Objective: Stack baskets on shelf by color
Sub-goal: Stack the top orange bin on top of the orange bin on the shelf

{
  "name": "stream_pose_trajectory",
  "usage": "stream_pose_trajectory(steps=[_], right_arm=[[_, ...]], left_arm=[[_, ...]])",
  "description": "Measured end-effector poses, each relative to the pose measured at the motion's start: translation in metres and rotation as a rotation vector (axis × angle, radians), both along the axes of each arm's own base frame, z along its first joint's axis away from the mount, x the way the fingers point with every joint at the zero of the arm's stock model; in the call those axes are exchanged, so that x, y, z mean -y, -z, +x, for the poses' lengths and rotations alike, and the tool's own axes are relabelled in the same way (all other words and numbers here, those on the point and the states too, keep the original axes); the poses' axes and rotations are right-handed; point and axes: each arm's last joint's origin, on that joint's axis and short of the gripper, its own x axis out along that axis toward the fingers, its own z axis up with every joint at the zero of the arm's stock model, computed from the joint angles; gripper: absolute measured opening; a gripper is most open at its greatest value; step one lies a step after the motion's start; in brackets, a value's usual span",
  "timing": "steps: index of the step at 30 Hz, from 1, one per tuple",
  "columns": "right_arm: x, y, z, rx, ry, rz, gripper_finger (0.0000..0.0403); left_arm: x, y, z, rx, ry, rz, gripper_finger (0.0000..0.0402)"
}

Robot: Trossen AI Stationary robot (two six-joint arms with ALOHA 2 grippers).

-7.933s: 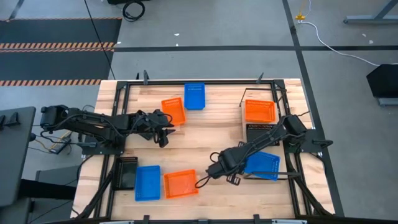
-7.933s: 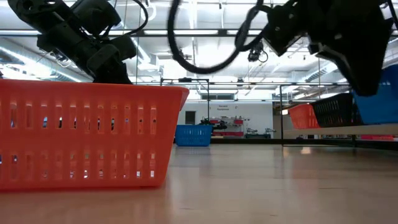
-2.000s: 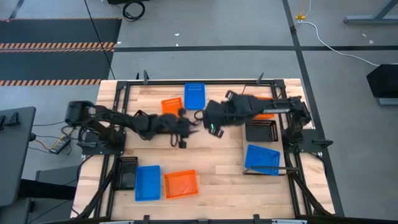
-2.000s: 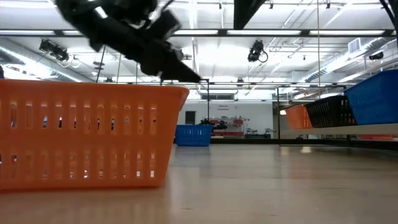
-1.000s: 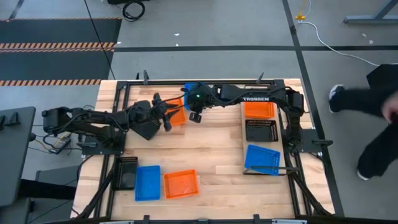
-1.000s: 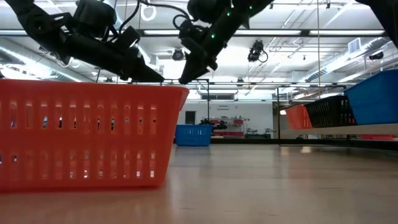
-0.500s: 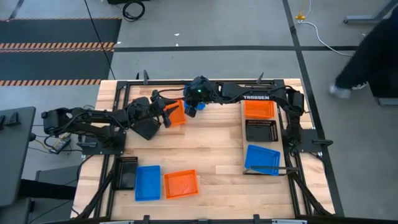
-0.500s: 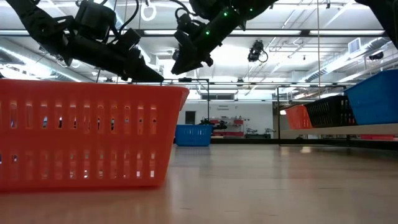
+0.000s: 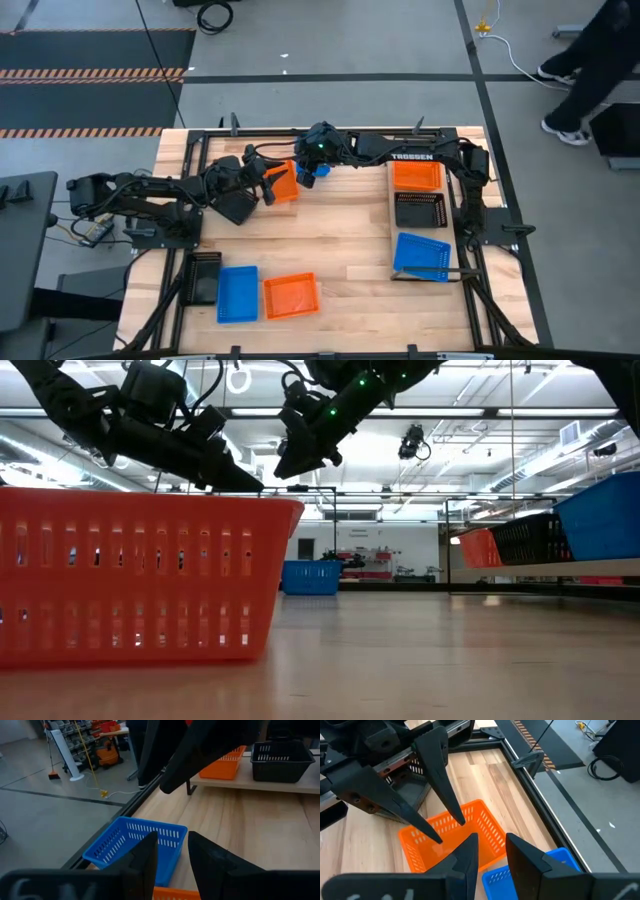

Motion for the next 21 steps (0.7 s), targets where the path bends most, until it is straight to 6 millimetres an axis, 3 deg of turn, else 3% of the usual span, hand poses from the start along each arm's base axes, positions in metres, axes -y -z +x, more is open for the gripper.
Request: stream_pose_trajectory(steps=[8,16,21], right_arm=[[0.001,-0.004,0.002,0.066,0.036,0.042,0.0105],[0.002,-0.014,0.007,0.207,0.078,0.092,0.0105],[0.002,-0.018,0.009,0.25,0.074,0.083,0.0105]], left_arm=[[0.0,0.0,0.0,0.003,0.0,0.002,0.0117],[0.001,-0.016,0.003,0.151,0.01,0.054,0.0117],[0.001,-0.016,0.003,0.155,0.01,0.055,0.0117]])
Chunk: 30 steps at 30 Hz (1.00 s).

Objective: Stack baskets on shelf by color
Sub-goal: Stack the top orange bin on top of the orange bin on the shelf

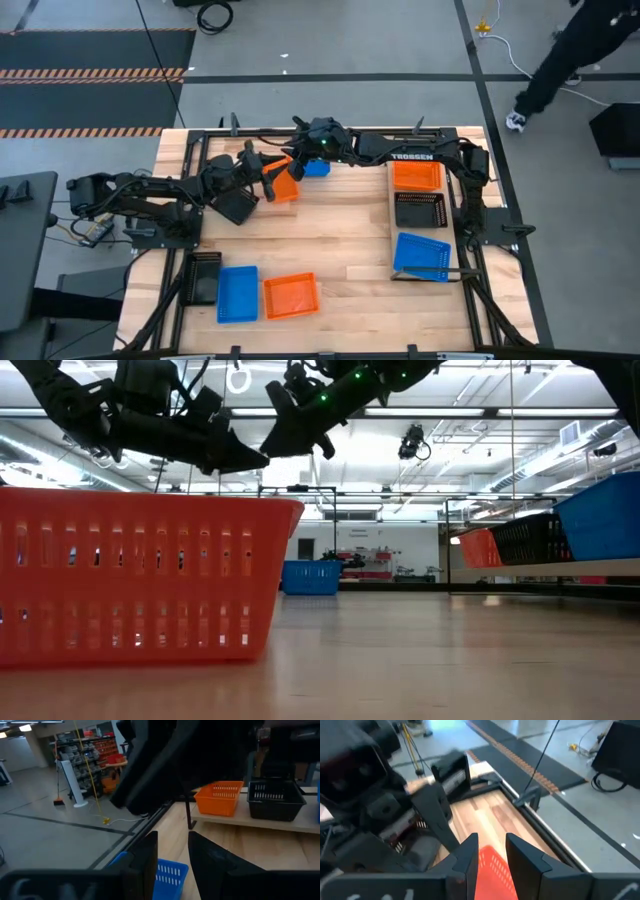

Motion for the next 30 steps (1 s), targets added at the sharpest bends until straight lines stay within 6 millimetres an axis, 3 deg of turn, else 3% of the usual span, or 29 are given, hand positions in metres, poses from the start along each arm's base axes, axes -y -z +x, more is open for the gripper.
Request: stream_pose_trajectory(steps=[30], right_arm=[[0.0006,-0.0065,0.0027,0.074,0.0,-0.018,0.0105]], left_arm=[[0.0001,-0.0016,0.0,0.017,0.0,0.005,0.0117]])
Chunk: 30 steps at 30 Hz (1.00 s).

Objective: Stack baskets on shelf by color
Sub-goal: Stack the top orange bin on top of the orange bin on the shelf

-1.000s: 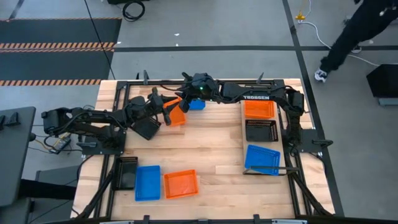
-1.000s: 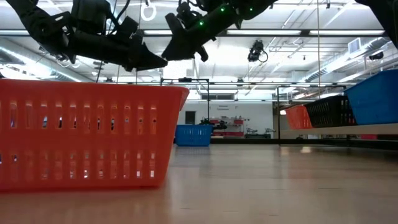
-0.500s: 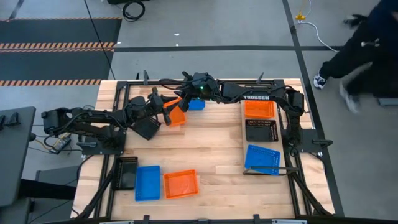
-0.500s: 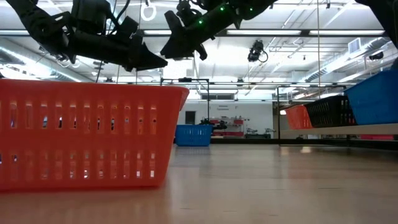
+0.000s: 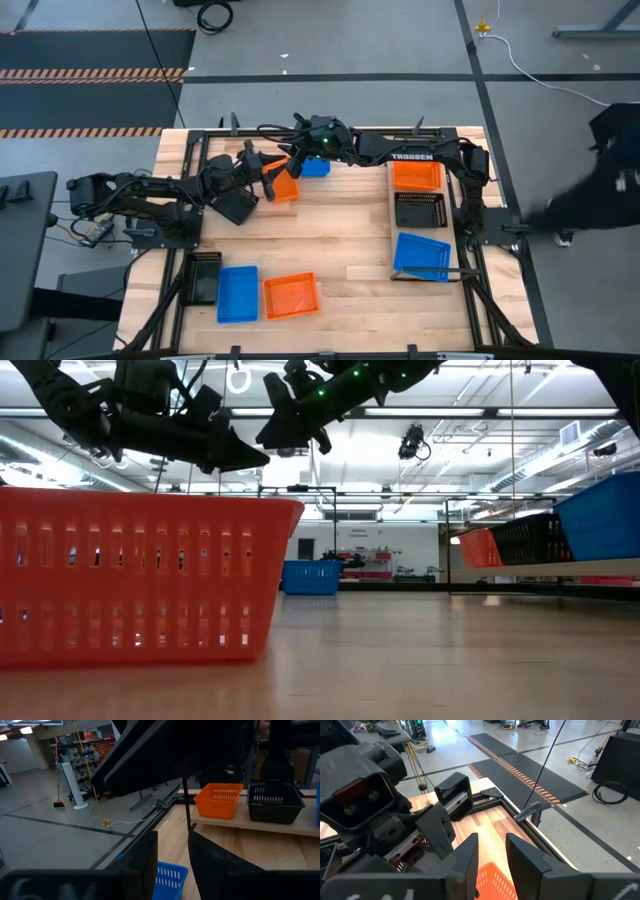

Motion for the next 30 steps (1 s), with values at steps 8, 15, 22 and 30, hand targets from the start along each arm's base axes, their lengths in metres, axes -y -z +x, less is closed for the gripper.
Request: stream_pose_trajectory(steps=[8,15,22,30], right_arm=[[0.0,0.0,0.0,0.0,0.0,0.001,0.0105],[-0.004,0.005,-0.001,-0.03,-0.022,0.067,0.0105],[-0.013,0.02,-0.006,-0.203,-0.231,0.12,0.0105],[-0.017,0.037,-0.021,-0.443,-0.296,0.155,0.0105]], left_arm=[[0.005,0.006,0.002,0.042,0.102,-0.257,0.0117],[0.014,0.03,-0.001,-0.135,0.258,-0.597,0.0117],[0.018,0.043,-0.007,-0.372,0.235,-0.806,0.0117],[0.015,-0.002,0.008,-0.637,0.061,-0.531,0.0117]])
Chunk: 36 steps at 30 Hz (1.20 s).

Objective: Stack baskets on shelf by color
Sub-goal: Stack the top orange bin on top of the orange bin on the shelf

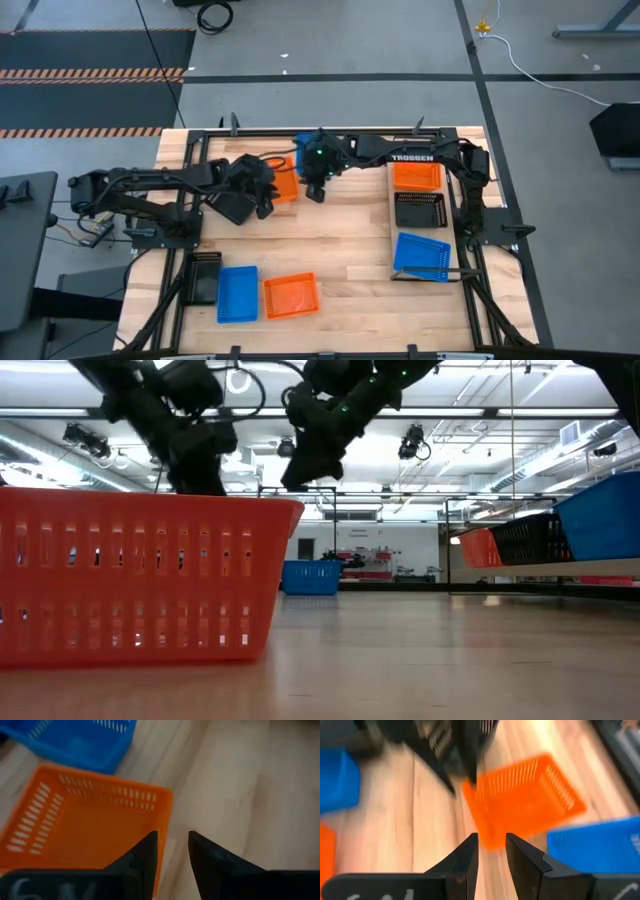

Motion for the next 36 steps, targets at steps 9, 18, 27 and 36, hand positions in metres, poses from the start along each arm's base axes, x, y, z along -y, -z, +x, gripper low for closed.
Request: stream_pose_trajectory(steps=[9,18,27,36], right_arm=[[0.007,-0.011,-0.029,-0.21,0.118,0.009,0.0105],[-0.003,-0.056,-0.043,-0.034,0.16,-0.043,0.0105],[-0.025,-0.081,-0.047,0.098,0.072,-0.107,0.0105],[-0.028,-0.076,-0.051,0.031,0.085,-0.12,0.0105]], left_arm=[[0.01,0.013,-0.003,-0.102,0.058,-0.047,0.0117],[0.012,0.033,0.01,-0.192,0.133,0.149,0.0117],[0.009,0.061,0.019,-0.311,0.111,0.153,0.0178],[0.012,0.079,0.033,-0.313,0.159,0.172,0.0187]])
